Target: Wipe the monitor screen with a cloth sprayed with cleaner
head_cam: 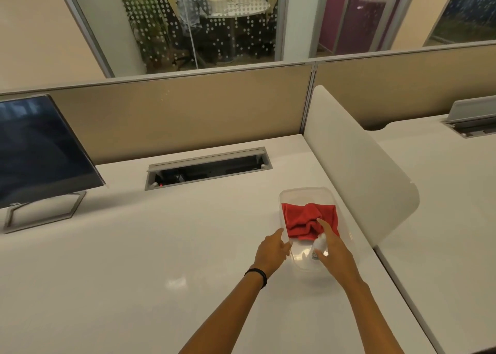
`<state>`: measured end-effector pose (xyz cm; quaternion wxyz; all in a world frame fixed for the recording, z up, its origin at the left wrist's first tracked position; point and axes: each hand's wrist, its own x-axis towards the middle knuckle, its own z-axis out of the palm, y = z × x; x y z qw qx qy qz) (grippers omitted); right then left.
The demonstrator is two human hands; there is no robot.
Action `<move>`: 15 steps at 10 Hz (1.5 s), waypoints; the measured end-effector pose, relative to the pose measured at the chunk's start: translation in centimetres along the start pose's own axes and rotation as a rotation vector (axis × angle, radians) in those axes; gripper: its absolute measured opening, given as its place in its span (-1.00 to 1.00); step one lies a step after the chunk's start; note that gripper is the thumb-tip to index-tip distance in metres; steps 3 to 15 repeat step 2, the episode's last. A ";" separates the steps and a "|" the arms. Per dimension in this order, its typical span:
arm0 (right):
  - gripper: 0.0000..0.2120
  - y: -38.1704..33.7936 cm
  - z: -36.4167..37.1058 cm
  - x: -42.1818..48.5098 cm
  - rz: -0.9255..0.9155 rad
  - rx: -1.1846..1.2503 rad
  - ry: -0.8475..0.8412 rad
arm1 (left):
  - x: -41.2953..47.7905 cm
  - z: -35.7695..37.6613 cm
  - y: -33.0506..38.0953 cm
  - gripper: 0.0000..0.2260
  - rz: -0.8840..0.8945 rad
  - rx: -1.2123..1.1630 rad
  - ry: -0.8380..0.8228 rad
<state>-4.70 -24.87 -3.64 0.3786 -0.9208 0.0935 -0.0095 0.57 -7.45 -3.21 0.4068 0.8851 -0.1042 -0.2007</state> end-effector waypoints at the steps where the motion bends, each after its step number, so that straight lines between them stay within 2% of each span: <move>1: -0.15 -1.4 -0.3 0.0 0.006 -0.085 0.040 | -0.9 -0.9 -0.5 -0.56 0.006 0.088 -0.017; 2: -0.34 -4.9 0.0 -0.3 -0.120 -0.123 0.255 | -1.9 -3.4 -2.2 -0.56 0.003 0.189 -0.003; 15: -0.34 -4.9 0.0 -0.3 -0.120 -0.123 0.255 | -1.9 -3.4 -2.2 -0.56 0.003 0.189 -0.003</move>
